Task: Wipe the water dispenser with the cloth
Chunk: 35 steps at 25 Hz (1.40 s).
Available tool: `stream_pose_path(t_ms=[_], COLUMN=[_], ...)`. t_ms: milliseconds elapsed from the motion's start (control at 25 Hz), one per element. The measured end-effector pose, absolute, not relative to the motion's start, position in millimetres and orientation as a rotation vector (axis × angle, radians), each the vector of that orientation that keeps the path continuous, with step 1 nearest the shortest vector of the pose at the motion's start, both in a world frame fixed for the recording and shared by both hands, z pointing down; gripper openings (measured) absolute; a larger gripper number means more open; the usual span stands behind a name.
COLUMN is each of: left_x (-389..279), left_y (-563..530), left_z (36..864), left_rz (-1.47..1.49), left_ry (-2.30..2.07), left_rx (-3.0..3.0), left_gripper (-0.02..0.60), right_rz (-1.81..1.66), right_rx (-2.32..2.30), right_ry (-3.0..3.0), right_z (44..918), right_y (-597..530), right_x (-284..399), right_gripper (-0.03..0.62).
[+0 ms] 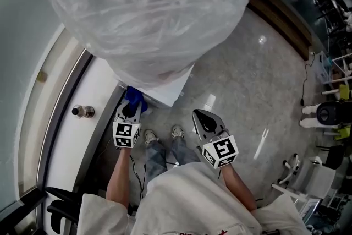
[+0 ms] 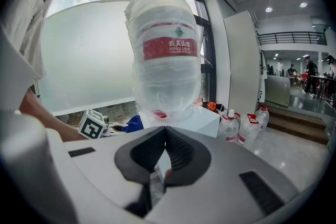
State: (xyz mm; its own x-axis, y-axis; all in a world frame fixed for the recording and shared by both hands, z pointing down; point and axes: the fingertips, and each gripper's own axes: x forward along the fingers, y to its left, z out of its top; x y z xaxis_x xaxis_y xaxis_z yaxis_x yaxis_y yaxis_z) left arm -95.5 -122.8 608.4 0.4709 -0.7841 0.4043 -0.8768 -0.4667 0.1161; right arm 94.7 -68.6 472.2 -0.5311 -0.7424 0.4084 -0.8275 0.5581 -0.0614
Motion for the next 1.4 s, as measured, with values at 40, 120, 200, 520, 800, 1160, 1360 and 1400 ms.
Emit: stream_pose_path(t_ms=[40, 120, 200, 520, 800, 1160, 1360, 1400], left_x=[-85, -65, -46, 20, 26, -98, -166, -175], left_y=[-118, -108, -97, -63, -55, -88, -130, -137], left_z=[606, 602, 600, 607, 611, 644, 654, 656], left_rz=[0.410, 0.392, 0.397, 0.456, 0.453, 0.511, 0.513, 0.509], left_ry=[-1.391, -1.348, -1.299, -1.081, -1.061, -1.378, -1.551, -1.574], left_rx=[2.426, 2.450, 2.482, 2.599, 2.601, 2.386, 2.306, 2.302], left_gripper=[0.078, 0.078, 0.078, 0.078, 0.078, 0.078, 0.078, 0.078], right_rz=[0.355, 0.357, 0.357, 0.360, 0.358, 0.363, 0.362, 0.358], right_rx=[1.286, 1.283, 1.280, 1.274, 1.269, 1.243, 1.236, 1.232], right_ry=[-2.462, -2.466, -2.471, -2.477, -2.471, -2.464, -2.420, -2.411], right_z=[472, 473, 473, 473, 475, 480, 489, 492], right_y=[-68, -68, -68, -65, -61, -60, -54, -53], right_x=[94, 93, 93, 94, 96, 96, 103, 106], right_gripper=[0.015, 0.015, 0.015, 0.015, 0.015, 0.015, 0.015, 0.015])
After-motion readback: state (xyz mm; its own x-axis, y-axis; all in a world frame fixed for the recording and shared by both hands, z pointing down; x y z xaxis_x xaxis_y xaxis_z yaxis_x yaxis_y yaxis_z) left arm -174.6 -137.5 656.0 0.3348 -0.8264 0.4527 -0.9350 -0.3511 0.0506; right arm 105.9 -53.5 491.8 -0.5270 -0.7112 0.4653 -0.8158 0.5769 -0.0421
